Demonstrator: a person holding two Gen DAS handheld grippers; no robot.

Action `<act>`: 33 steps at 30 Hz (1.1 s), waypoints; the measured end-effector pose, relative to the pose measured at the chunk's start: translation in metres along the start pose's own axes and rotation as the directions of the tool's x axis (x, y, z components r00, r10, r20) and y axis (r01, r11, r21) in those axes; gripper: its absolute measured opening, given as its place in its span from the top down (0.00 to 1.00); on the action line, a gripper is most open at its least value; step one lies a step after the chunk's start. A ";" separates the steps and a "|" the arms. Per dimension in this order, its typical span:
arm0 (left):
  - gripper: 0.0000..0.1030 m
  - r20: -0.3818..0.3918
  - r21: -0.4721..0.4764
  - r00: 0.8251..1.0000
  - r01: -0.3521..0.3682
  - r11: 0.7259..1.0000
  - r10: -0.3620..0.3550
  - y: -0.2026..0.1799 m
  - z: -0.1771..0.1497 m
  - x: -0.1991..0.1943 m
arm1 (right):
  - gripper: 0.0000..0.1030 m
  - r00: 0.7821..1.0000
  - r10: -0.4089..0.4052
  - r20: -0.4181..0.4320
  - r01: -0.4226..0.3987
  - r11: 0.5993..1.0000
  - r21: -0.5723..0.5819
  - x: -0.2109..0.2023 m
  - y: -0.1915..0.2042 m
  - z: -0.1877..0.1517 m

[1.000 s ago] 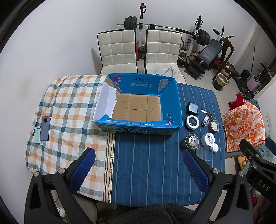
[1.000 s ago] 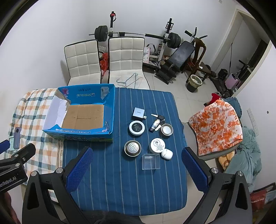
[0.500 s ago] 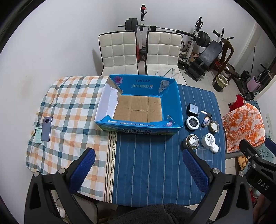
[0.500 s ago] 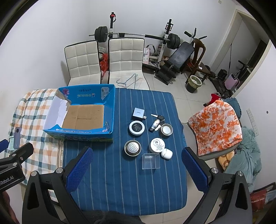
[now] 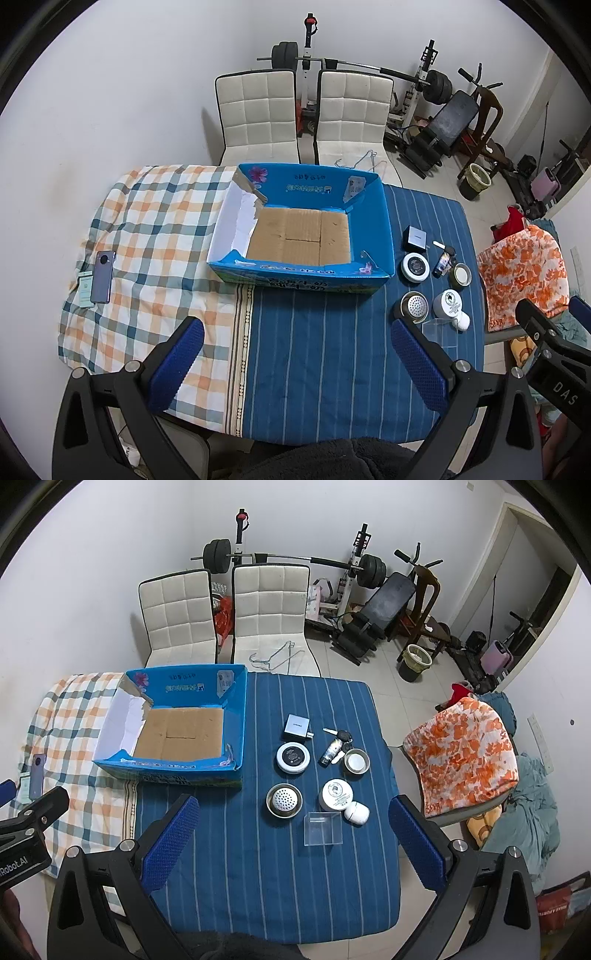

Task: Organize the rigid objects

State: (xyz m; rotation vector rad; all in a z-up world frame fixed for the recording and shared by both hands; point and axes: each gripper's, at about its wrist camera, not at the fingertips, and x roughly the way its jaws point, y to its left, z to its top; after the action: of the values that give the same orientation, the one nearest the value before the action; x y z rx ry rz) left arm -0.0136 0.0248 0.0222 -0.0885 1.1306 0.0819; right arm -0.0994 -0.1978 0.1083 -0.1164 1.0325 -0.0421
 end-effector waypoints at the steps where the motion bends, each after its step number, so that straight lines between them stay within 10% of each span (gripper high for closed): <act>1: 0.00 0.000 0.000 1.000 0.000 1.000 0.000 0.000 0.000 0.000 | 0.00 1.000 0.000 -0.001 0.000 1.000 0.000 0.000 0.000 0.000; 33: 0.00 -0.003 0.004 1.000 0.000 1.000 0.000 -0.009 0.003 0.008 | 0.00 1.000 0.009 -0.020 -0.009 1.000 0.003 0.009 0.003 0.011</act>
State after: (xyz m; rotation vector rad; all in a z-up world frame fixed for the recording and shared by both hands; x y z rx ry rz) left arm -0.0063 0.0161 0.0170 -0.0855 1.1338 0.0792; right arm -0.0857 -0.1946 0.1053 -0.1086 1.0529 -0.0364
